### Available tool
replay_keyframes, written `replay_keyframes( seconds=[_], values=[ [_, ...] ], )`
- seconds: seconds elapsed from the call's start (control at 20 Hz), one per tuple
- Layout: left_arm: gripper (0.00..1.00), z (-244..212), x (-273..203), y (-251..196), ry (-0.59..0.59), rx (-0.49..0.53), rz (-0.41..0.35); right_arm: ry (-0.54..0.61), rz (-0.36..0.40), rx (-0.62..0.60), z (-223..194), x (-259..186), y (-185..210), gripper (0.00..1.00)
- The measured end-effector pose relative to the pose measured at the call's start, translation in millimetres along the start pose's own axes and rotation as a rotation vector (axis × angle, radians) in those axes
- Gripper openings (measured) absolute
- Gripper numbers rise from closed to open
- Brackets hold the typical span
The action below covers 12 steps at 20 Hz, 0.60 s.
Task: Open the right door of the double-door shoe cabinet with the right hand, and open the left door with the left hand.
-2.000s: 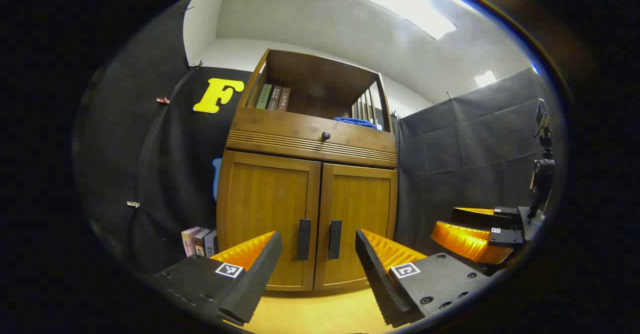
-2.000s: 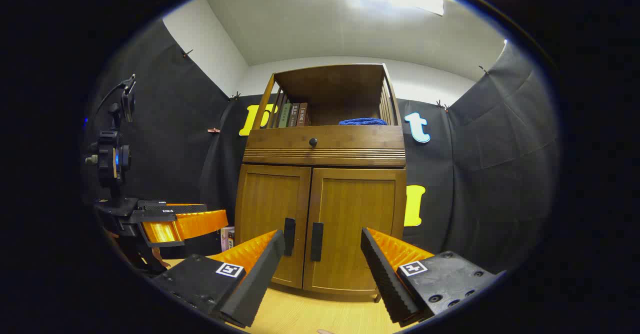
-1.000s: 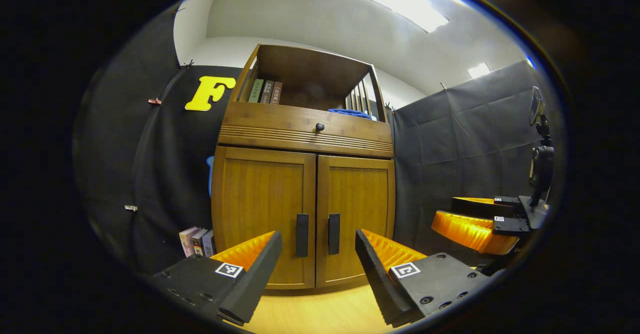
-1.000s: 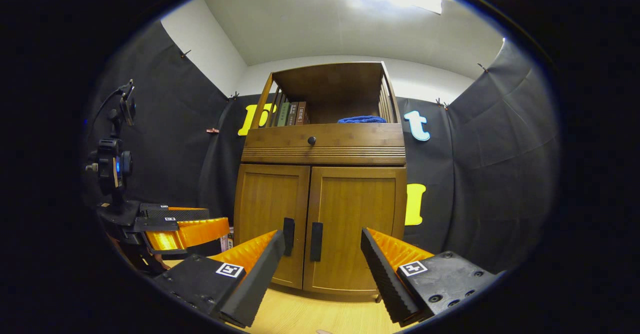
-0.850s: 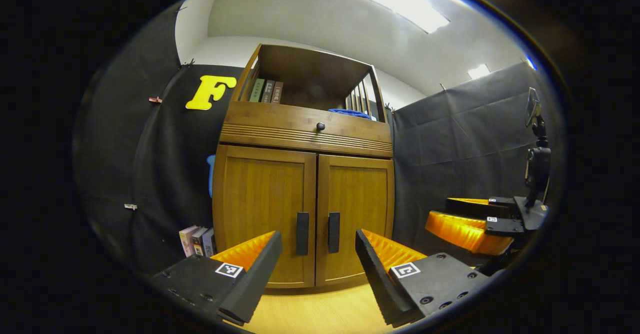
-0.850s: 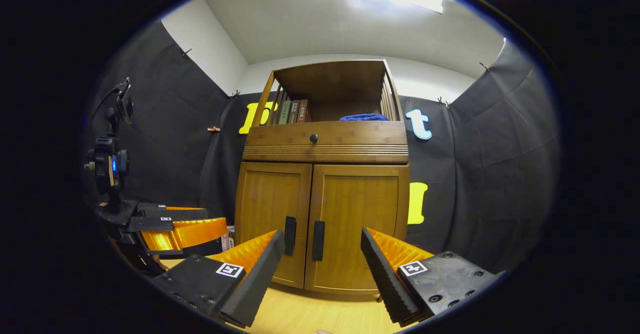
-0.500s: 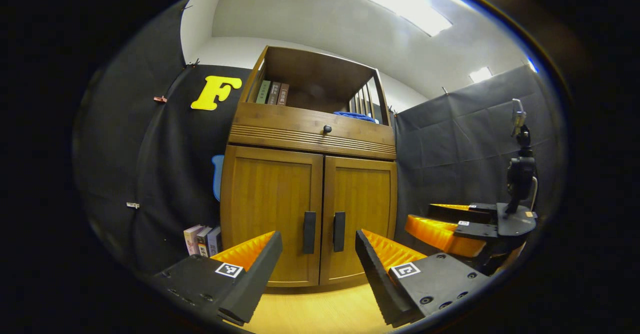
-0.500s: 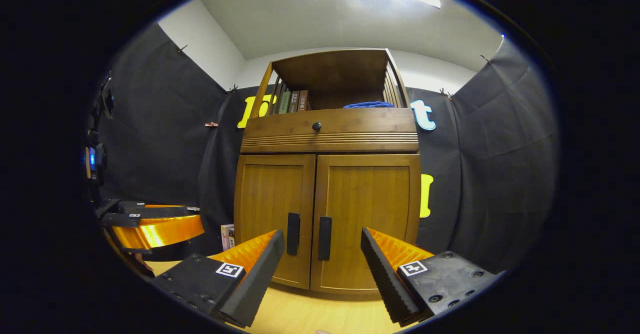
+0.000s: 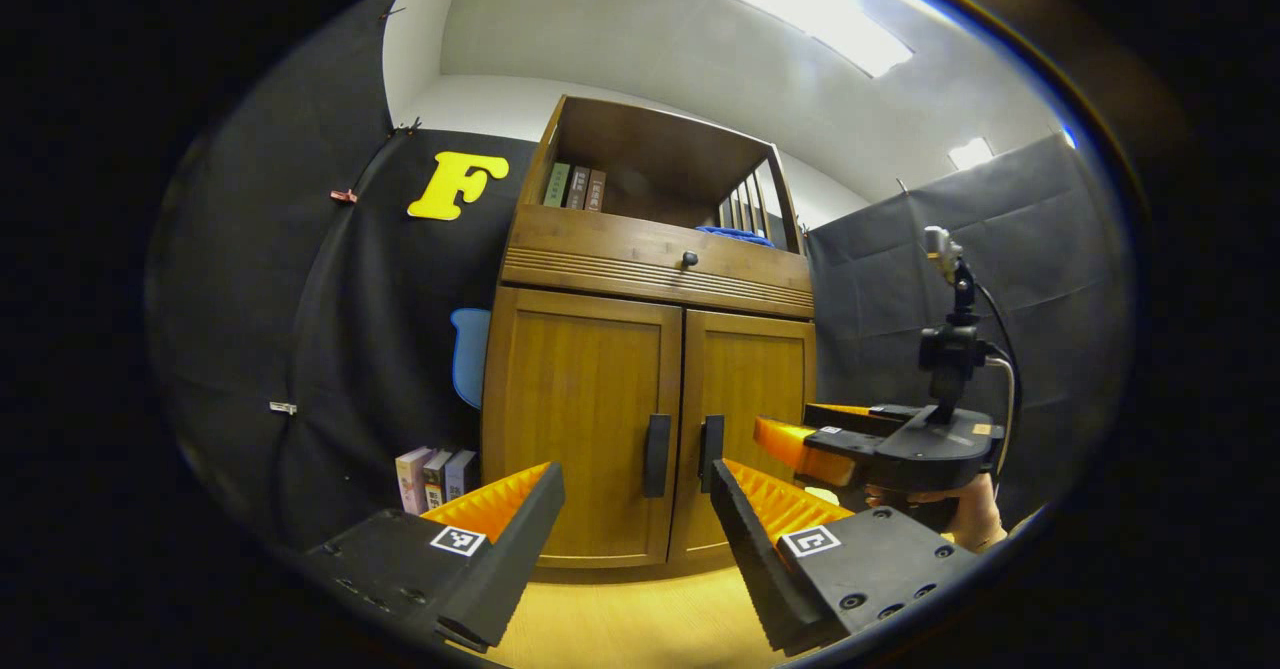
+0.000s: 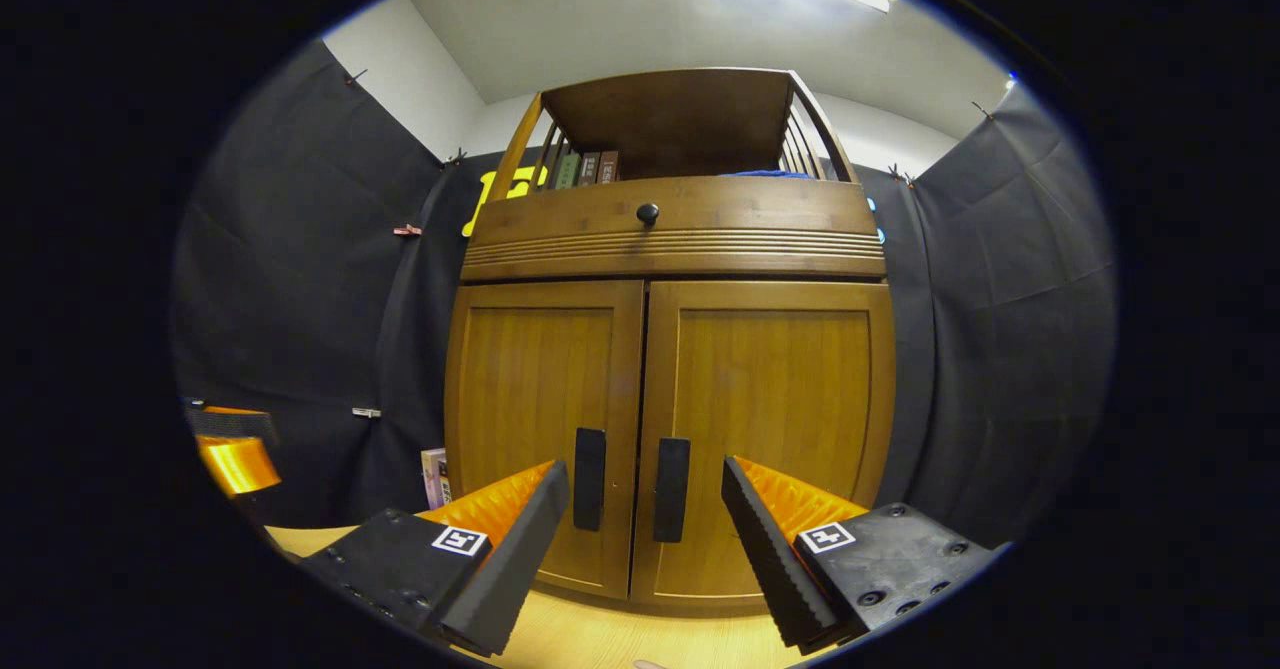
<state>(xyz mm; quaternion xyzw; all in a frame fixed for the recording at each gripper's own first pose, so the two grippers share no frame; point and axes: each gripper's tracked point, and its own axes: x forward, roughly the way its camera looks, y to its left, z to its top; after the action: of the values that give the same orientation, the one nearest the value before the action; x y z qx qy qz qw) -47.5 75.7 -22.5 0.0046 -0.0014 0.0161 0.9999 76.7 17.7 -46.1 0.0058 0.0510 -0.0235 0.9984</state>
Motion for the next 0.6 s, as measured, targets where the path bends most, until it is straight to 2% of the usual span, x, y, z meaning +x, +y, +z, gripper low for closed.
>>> replay_keyframes(
  seconds=[0.1,0.15,0.2,0.25,0.45,0.5,0.55,0.6],
  values=[
    [0.92,-3,-7,7,-0.002,0.003,0.01,0.016,-0.011,0.003,-14,22,6,0.99],
    [0.96,-6,-11,11,-0.002,0.009,0.015,0.025,-0.011,0.0,-19,31,8,0.97],
    [0.96,-6,-15,16,-0.004,0.017,0.025,0.03,-0.021,-0.008,-23,39,7,0.99],
    [0.92,-8,-18,24,-0.004,0.028,0.04,0.03,-0.042,-0.018,-27,49,4,0.99],
    [0.92,-18,-26,54,0.014,0.051,0.116,0.072,-0.121,-0.02,-49,84,-12,0.97],
    [0.92,-20,-27,58,0.02,0.04,0.121,0.087,-0.133,-0.015,-56,91,-14,0.97],
    [0.96,-24,-29,62,0.029,0.028,0.125,0.098,-0.146,-0.013,-62,101,-17,0.97],
    [0.92,-28,-30,67,0.044,0.017,0.132,0.107,-0.159,-0.012,-67,109,-18,0.99]
  ],
)
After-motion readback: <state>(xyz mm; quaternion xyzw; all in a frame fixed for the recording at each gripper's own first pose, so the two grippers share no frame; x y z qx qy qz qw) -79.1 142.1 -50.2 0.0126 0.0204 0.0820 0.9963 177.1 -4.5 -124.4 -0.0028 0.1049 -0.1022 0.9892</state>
